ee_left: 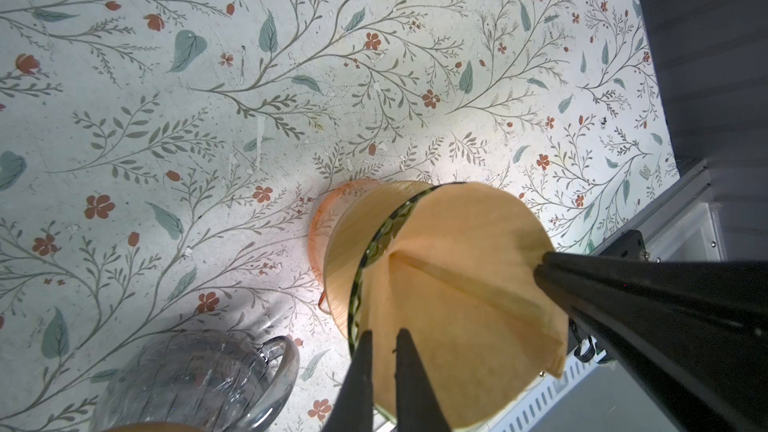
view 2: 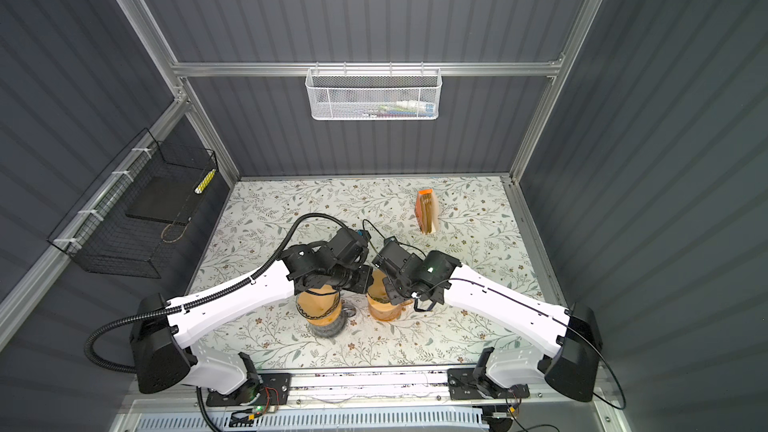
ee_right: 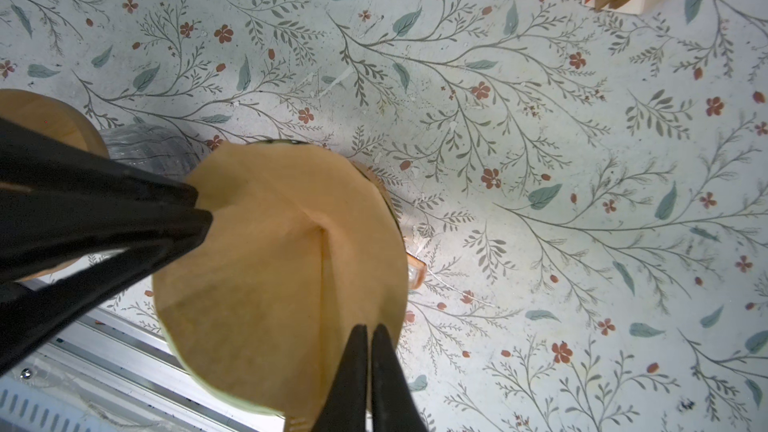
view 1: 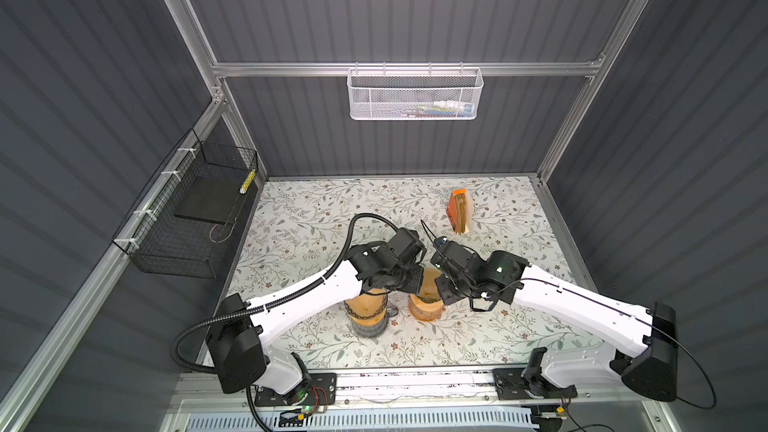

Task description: Place the coffee filter in the dripper

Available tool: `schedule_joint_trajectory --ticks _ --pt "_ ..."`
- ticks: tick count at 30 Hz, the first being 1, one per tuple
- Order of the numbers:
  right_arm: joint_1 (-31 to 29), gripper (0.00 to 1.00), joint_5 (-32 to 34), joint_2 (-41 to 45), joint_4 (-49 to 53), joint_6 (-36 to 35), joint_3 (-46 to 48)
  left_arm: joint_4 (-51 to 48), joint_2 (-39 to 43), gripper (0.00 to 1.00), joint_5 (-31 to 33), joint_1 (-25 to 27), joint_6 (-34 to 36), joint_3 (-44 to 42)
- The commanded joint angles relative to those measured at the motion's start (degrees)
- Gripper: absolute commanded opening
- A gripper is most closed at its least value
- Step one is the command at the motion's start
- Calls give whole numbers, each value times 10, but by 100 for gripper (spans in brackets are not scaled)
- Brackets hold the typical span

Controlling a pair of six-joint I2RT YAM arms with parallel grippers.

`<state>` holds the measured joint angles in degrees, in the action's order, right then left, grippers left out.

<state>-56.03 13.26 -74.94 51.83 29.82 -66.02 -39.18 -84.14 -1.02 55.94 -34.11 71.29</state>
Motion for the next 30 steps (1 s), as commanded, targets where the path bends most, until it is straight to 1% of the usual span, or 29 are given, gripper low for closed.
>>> schedule_joint_trajectory --ticks 1,30 --pt "2 10 -4 -10 -3 4 8 -7 -7 14 1 3 11 10" --pt "2 9 3 -37 0 -7 -3 -35 -30 14 18 3 25 36"
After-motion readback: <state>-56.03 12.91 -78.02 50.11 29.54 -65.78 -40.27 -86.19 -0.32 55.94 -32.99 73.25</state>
